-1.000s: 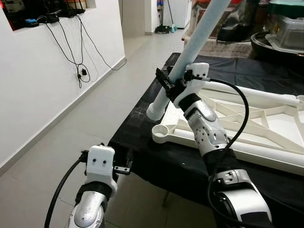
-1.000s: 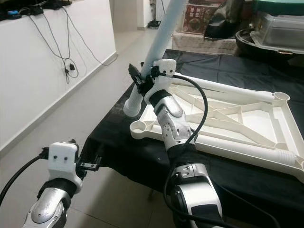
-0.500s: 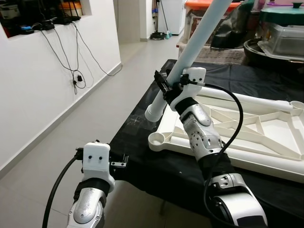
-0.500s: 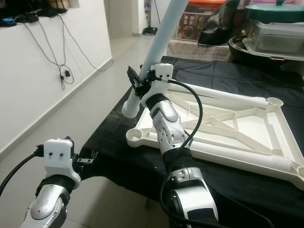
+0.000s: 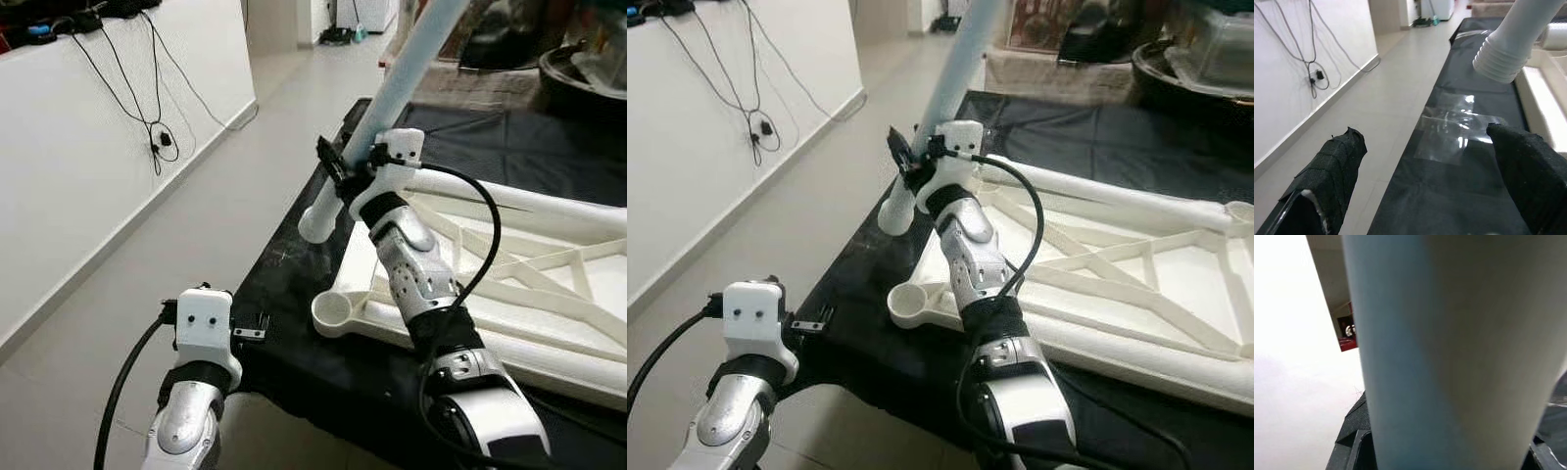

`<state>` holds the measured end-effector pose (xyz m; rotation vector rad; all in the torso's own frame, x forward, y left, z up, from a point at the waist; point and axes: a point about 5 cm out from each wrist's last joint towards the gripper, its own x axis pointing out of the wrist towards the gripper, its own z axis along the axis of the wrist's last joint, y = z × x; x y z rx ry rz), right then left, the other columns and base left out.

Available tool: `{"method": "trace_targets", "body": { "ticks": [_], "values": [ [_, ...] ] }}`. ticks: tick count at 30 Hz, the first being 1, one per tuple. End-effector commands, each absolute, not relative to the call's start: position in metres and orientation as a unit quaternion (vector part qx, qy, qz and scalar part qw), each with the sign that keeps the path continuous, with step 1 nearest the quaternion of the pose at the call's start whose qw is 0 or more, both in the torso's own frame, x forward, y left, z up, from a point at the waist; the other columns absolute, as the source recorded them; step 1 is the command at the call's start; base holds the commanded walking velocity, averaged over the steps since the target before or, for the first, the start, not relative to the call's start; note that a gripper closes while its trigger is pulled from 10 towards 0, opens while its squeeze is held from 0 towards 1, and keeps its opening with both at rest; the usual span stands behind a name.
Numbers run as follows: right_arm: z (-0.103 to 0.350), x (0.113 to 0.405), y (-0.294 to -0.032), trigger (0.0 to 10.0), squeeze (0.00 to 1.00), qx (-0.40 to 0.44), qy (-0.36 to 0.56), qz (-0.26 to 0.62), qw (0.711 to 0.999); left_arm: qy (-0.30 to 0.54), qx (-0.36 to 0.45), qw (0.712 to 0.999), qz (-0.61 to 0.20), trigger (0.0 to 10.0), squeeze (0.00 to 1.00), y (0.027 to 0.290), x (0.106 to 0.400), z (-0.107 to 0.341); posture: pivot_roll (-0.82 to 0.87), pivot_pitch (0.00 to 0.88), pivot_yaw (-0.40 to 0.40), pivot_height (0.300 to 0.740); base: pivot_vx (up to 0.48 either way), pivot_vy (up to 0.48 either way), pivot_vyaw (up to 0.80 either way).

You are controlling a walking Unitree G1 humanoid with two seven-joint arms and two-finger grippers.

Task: Building children table

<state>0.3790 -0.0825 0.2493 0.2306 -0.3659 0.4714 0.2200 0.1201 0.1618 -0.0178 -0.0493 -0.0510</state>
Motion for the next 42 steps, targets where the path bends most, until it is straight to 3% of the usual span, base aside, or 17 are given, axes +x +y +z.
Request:
{"method": "trace_targets", "body": {
  "ticks": [1, 15, 25, 30, 35, 42],
  "values": [
    [0.252, 0.379, -0.082, 10.0, 0.00, 0.113, -0.189, 0.232, 0.947, -0.016, -0.007, 1.000, -0.022, 10.0, 0.00, 0.121, 0.219, 0.158, 0.11, 0.046, 0.006, 0.740, 0.000, 0.000, 0.00],
    [0.256, 0.381, -0.084, 10.0, 0.00, 0.113, -0.192, 0.230, 0.947, -0.015, -0.004, 1.000, -0.024, 10.0, 0.00, 0.120, 0.217, 0.156, 0.11, 0.054, 0.004, 0.740, 0.000, 0.000, 0.00],
    [0.257, 0.382, -0.083, 10.0, 0.00, 0.109, -0.192, 0.233, 0.947, -0.014, -0.007, 1.000, -0.024, 10.0, 0.00, 0.120, 0.218, 0.156, 0.11, 0.055, 0.001, 0.740, 0.000, 0.000, -0.76],
    [0.260, 0.383, -0.081, 10.0, 0.00, 0.107, -0.195, 0.242, 0.944, -0.013, -0.006, 1.000, -0.024, 10.0, 0.00, 0.119, 0.217, 0.155, 0.11, 0.056, 0.002, 0.740, 0.000, 0.000, 0.00],
    [0.274, 0.390, -0.066, 10.0, 0.00, 0.100, -0.173, 0.352, 0.915, -0.011, -0.008, 0.999, -0.042, 10.0, 0.00, 0.112, 0.211, 0.156, 0.12, 0.075, -0.003, 0.740, 0.000, 0.000, 0.00],
    [0.288, 0.401, -0.076, 10.0, 0.00, 0.043, -0.148, 0.413, 0.898, -0.006, -0.014, 0.998, -0.059, 10.0, 0.00, 0.103, 0.196, 0.159, 0.14, 0.125, -0.010, 0.740, 0.000, 0.000, 0.00]
  ]
}}
